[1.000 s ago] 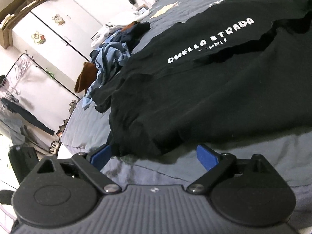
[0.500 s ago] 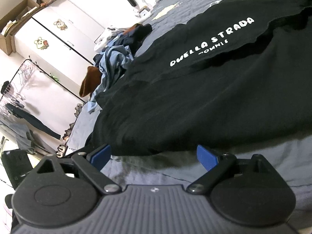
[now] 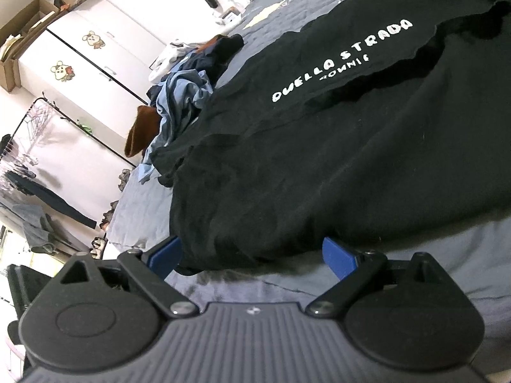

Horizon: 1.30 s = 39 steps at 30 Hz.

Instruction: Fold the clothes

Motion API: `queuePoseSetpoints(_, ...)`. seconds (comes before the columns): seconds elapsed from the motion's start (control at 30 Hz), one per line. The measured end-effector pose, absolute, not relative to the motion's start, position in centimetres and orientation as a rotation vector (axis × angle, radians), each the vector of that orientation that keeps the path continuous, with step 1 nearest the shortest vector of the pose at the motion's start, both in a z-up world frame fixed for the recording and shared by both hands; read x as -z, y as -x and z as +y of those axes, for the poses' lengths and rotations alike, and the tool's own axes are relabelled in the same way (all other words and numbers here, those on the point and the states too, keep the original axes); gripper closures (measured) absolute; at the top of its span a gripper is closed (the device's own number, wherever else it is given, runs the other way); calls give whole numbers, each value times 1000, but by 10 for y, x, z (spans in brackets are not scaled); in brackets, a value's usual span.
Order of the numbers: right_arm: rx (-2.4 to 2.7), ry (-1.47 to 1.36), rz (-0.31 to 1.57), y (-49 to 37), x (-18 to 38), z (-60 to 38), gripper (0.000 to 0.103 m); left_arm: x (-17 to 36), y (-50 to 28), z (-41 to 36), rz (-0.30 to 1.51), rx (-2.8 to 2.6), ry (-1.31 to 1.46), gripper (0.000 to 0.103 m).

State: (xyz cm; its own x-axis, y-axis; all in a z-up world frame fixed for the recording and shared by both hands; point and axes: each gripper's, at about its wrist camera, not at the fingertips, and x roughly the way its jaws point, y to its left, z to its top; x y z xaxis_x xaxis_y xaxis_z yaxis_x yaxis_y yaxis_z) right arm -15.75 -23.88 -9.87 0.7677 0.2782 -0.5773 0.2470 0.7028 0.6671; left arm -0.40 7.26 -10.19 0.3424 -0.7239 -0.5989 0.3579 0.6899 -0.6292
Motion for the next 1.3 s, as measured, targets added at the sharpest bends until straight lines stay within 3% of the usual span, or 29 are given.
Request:
queuePoseSetpoints(0.33, -18, -943, 719, 153, 117, -241, 8, 131, -7, 68, 1019, 607, 614, 45)
queuePoseSetpoints(0.6, -63, -1037, 720, 144, 128, -237, 8, 124, -6, 66, 980, 618, 581, 55)
queuePoseSetpoints(1.0, -86, -1208, 676, 122, 150, -231, 11, 113, 0, 69, 958, 639, 591, 55)
queuePoseSetpoints(1.07, -82, -1219, 666, 122, 150, -233, 17, 109, 2, 69, 951, 655, 595, 55)
queuePoseSetpoints(1.13, -73, -1217, 659, 123, 149, -234, 46, 107, 4, 68, 953, 660, 599, 54)
queuePoseSetpoints(1.23, -58, -1209, 633, 125, 146, -236, 78, 107, 6, 66, 963, 663, 600, 53)
queuePoseSetpoints(1.3, -52, -1221, 610, 127, 142, -238, 83, 108, 8, 64, 976, 671, 598, 53)
